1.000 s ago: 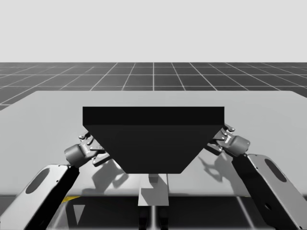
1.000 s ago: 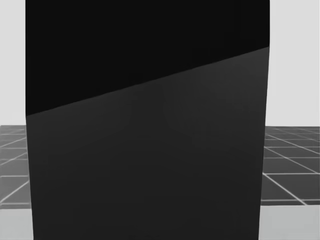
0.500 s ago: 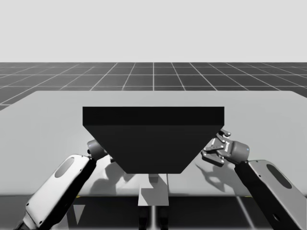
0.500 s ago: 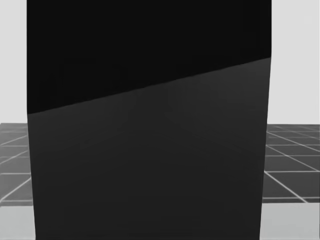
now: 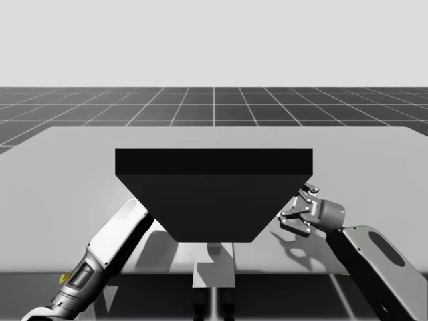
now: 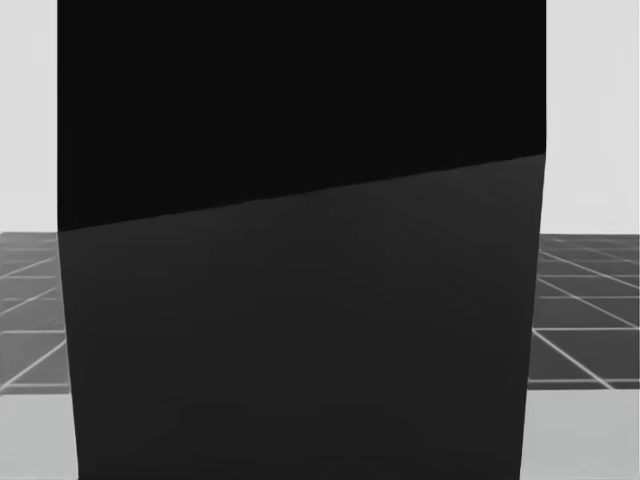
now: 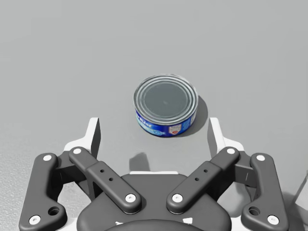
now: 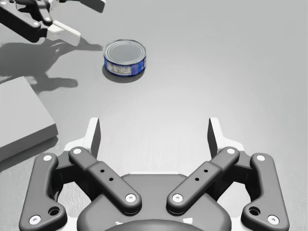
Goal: Reach around the screen and pick up the object behind it.
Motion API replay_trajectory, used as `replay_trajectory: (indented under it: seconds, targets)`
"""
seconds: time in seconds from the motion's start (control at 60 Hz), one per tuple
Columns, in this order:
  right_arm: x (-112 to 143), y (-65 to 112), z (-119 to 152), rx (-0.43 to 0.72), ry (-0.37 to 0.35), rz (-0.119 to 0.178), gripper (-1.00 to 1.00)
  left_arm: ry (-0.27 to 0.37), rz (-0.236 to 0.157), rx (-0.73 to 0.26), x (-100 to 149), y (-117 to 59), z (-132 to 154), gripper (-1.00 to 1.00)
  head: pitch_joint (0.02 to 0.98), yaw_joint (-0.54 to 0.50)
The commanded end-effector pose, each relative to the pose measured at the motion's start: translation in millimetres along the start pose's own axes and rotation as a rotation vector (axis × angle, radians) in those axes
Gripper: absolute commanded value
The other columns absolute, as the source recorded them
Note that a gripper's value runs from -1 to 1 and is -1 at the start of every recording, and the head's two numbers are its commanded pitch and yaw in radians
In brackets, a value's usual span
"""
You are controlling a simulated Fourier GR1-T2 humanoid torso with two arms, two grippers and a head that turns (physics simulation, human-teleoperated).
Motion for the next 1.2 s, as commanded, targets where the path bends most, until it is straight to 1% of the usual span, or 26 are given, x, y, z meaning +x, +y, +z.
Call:
replay_trajectory:
  seconds: [0.017, 0.2, 0.25, 0.3, 0.35, 0.383, 0.517, 0.633, 0.667, 0.717, 0.733, 0.833, 0.9, 0.917, 0.967, 0.983, 1.0, 1.017, 1.033, 1.05, 1.067, 1.117, 1.15, 1.2]
  targets:
    - [-2, 1.5, 0, 0.005, 0.008, 0.008, -1.00, 0.025, 0.014, -0.011, -2, 5.8, -21, -1.00, 0.167, -0.03]
    - [-3, 1.5, 0, 0.006, 0.014, 0.013, -1.00, 0.042, 0.006, -0.056, -2, 1.1, -39, -1.00, 0.179, -0.04]
    - [-3, 1.9, 0, 0.009, 0.014, 0.014, -1.00, 0.044, 0.010, -0.063, -3, 0.4, -42, -1.00, 0.180, -0.04]
    - [-4, 2.3, -1, 0.011, 0.018, 0.016, -1.00, 0.048, 0.002, -0.068, -4, -0.2, -47, -1.00, 0.184, -0.04]
    - [-4, 2.7, -1, 0.013, 0.020, 0.017, -1.00, 0.050, 0.004, -0.074, -4, -0.4, -50, -1.00, 0.185, -0.04]
    - [-4, 3.2, -1, 0.015, 0.022, 0.019, -1.00, 0.054, -0.003, -0.076, -4, -0.4, -53, -1.00, 0.187, -0.04]
    - [-6, 4.6, -2, 0.021, 0.027, 0.024, -1.00, 0.061, -0.005, -0.090, -3, 1.4, -61, -1.00, 0.194, -0.04]
    - [-7, 5.5, -2, 0.026, 0.030, 0.027, -1.00, 0.070, -0.016, -0.096, -4, 3.4, -69, -1.00, 0.200, -0.05]
    - [-7, 5.6, -2, 0.026, 0.032, 0.027, -1.00, 0.070, -0.012, -0.100, -4, 3.8, -70, -1.00, 0.202, -0.05]
    - [-7, 5.6, -2, 0.025, 0.033, 0.029, -1.00, 0.074, -0.022, -0.100, -4, 4.3, -73, -1.00, 0.205, -0.05]
    - [-7, 5.9, -2, 0.027, 0.034, 0.029, -1.00, 0.073, -0.016, -0.105, -3, 4.4, -75, -1.00, 0.207, -0.05]
    - [-8, 6.8, -3, 0.028, 0.036, 0.032, -1.00, 0.073, -0.015, -0.110, -2, 4.9, -79, -1.00, 0.210, -0.06]
    - [-8, 7.3, -2, 0.029, 0.038, 0.034, -1.00, 0.078, -0.002, -0.110, -5, 5.6, -83, -1.00, 0.211, -0.06]
    - [-7, 7.5, -2, 0.031, 0.037, 0.033, -1.00, 0.085, 0.010, -0.118, -8, 5.9, -84, -1.00, 0.211, -0.06]
    - [-8, 7.6, -2, 0.031, 0.038, 0.034, -1.00, 0.090, 0.006, -0.110, -11, 6.7, -85, -0.97, 0.211, -0.06]
    - [-8, 7.9, -2, 0.031, 0.039, 0.036, -1.00, 0.089, 0.014, -0.114, -13, 7.6, -85, -0.37, 0.211, -0.06]
    - [-8, 7.9, -2, 0.031, 0.040, 0.036, -1.00, 0.093, 0.020, -0.124, -13, 8.1, -85, 0.03, 0.211, -0.06]
    - [-8, 7.9, -2, 0.031, 0.040, 0.037, -1.00, 0.092, 0.022, -0.119, -14, 8.5, -84, 0.28, 0.211, -0.06]
    - [-8, 8.0, -2, 0.031, 0.040, 0.037, -1.00, 0.093, 0.022, -0.121, -14, 9.0, -85, 0.67, 0.212, -0.06]
    - [-8, 8.0, -2, 0.031, 0.040, 0.037, -1.00, 0.095, 0.025, -0.121, -15, 9.6, -85, 0.94, 0.211, -0.06]
    - [-8, 8.1, -2, 0.031, 0.042, 0.036, -1.00, 0.096, 0.034, -0.122, -16, 11.0, -84, 1.00, 0.212, -0.06]
    - [-8, 8.4, -2, 0.032, 0.043, 0.036, -1.00, 0.095, 0.053, -0.130, -16, 12.8, -84, 1.00, 0.213, -0.06]
    - [-8, 8.4, -2, 0.032, 0.044, 0.037, -1.00, 0.094, 0.060, -0.132, -16, 14.2, -83, 1.00, 0.214, -0.06]
    - [-8, 8.8, -2, 0.032, 0.044, 0.036, -1.00, 0.091, 0.058, -0.126, -15, 15.3, -81, 1.00, 0.215, -0.06]
